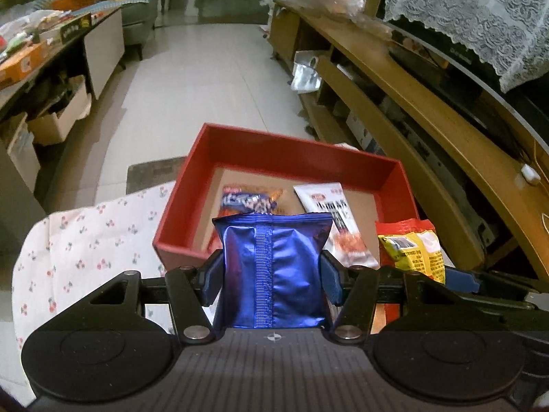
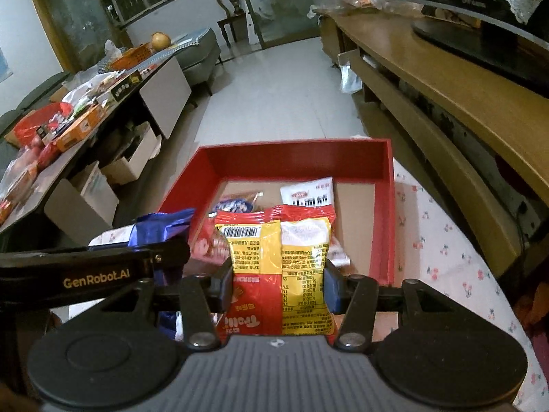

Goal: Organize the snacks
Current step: 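Carry the blue foil packet and Trolli bag over the red tray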

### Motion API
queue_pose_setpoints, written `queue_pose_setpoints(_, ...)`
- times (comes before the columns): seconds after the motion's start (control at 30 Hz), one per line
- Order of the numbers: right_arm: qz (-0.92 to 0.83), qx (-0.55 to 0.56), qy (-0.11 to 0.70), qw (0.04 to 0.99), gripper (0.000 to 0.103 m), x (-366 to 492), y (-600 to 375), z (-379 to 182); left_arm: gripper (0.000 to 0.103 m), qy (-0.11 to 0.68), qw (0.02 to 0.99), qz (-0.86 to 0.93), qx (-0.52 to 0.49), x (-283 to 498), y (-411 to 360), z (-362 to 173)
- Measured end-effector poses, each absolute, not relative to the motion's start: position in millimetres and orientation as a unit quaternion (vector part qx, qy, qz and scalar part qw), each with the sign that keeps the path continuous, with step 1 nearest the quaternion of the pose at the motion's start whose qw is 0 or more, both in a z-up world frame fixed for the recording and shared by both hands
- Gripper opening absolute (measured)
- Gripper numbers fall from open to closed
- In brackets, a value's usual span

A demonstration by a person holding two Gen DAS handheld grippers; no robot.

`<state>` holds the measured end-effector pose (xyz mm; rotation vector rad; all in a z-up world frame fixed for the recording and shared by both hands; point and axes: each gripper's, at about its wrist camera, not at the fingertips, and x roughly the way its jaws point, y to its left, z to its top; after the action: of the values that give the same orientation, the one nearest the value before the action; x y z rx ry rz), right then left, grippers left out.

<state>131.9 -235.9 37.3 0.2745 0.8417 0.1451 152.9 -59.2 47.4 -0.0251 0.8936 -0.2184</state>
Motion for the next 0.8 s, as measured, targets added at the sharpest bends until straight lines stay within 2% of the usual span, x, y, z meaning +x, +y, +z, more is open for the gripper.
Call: queue_pose_setpoints(0.8, 0.055, 0.128, 0.408, 0.902, 0.067, 221, -237, 5, 0.063, 0.422, 0.904, -0.073, 0.004, 231, -69, 20)
